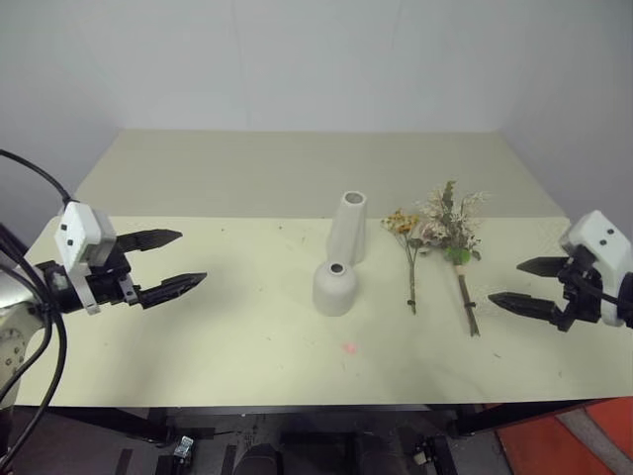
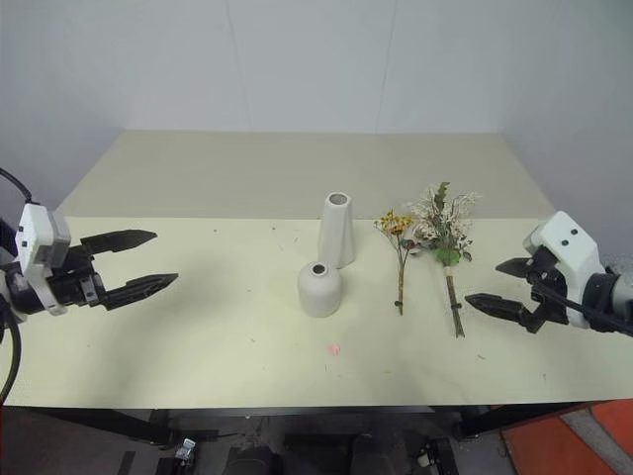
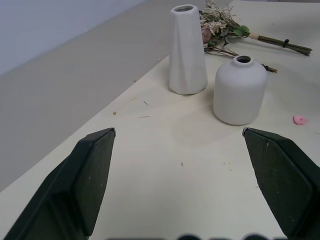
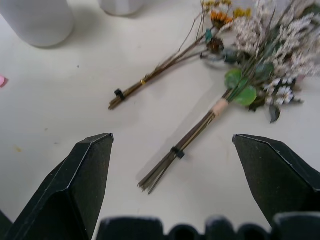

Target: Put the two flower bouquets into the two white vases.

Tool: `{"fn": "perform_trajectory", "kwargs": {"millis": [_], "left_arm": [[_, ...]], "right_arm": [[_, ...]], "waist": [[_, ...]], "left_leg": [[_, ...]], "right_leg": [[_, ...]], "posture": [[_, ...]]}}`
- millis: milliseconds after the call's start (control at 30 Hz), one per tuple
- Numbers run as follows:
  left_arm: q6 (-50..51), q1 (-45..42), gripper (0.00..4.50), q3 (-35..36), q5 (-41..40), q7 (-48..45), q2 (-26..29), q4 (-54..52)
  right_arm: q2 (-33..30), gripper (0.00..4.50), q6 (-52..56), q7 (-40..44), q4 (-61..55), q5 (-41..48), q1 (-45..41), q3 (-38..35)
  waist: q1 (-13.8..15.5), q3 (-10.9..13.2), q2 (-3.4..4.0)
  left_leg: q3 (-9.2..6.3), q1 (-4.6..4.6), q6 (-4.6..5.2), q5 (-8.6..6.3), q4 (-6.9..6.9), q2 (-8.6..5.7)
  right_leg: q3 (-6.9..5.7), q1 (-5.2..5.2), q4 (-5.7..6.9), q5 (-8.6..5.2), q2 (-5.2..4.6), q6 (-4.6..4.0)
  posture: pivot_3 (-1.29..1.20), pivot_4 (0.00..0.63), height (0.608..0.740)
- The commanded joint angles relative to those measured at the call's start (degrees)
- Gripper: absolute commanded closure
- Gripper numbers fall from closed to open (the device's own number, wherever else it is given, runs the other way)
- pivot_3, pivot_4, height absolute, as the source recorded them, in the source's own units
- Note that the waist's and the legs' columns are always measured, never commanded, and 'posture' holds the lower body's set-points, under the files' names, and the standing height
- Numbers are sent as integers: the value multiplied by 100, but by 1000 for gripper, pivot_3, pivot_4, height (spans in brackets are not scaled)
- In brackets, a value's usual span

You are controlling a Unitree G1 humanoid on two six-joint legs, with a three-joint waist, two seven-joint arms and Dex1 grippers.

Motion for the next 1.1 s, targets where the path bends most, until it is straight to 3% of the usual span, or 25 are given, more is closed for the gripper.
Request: {"fn": "perform_trajectory", "kwargs": {"millis": [33, 567, 800, 933, 1100], "left_arm": [[-155, -205, 57, -27, 78, -74, 147, 116], [-200, -415, 57, -162, 157, -205, 138, 303], [-290, -622, 57, -436, 186, -219, -61, 342], [-343, -772, 57, -665, 231, -177, -247, 345], [-368, -853, 57, -961, 232, -209, -408, 214]], "right_arm": [[-25, 0, 89, -50, -218, 56, 71, -458], [86, 0, 369, -324, -273, 150, -23, -640], [502, 0, 2030, -1519, 217, 220, -2268, 1032], [924, 0, 2687, -1889, 1451, -208, -3705, 2136], [1248, 0, 2421, -1542, 3606, -849, -5122, 3256]], "waist": [[-2, 0, 0], [-18, 0, 0], [-101, -1, -1], [-145, 0, -1], [-136, 0, -1]], "left_leg": [[0, 1, 0, 0, 0, 0], [1, 1, 0, 0, -1, 1], [6, 7, 0, 0, -1, 2], [7, -2, 0, 0, 1, -3], [7, -23, 1, 0, -3, -5]], "right_leg": [[0, 0, 0, 0, 0, 0], [1, 0, -1, 1, 1, -1], [9, 0, 6, 1, 4, 1], [13, -6, 1, 9, 0, -10], [12, -23, -7, 10, -3, -11]], "posture": [[0, 150, 740], [0, 150, 740], [0, 150, 740], [0, 150, 740], [0, 150, 740]]}}
